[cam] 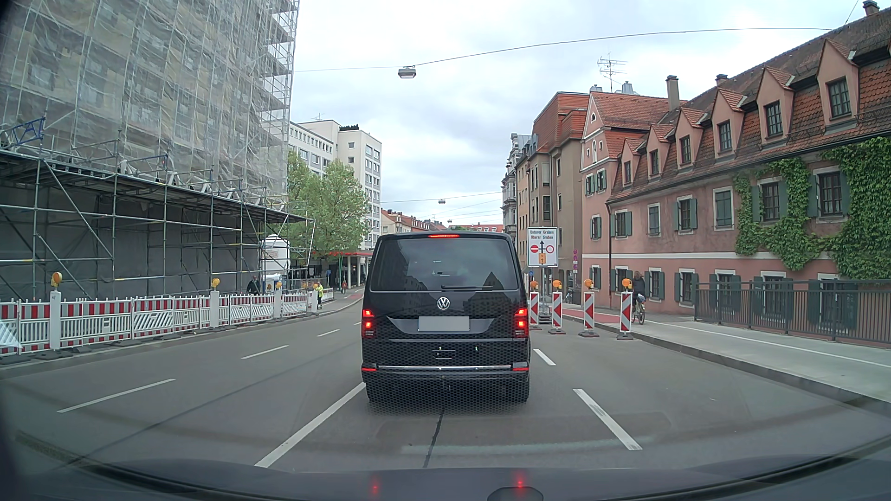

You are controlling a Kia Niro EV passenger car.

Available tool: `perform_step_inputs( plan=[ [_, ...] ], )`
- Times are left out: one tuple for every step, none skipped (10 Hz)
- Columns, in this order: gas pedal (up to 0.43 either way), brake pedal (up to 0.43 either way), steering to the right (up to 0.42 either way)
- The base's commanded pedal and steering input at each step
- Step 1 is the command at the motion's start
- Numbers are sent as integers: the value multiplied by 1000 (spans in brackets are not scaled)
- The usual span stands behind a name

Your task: Follow the waypoints while adhering to traffic rules and regulations

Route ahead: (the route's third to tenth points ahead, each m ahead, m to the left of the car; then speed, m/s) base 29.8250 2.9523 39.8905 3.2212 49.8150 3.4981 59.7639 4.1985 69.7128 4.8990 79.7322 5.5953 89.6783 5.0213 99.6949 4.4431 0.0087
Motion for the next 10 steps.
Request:
perform_step_inputs(
  plan=[
    [0, 195, 2],
    [0, 195, 2],
    [0, 195, 2],
    [0, 195, 2],
    [0, 195, 2],
    [0, 195, 2],
    [0, 195, 2],
    [0, 195, 2],
    [0, 195, 2],
    [0, 189, 2]
  ],
)
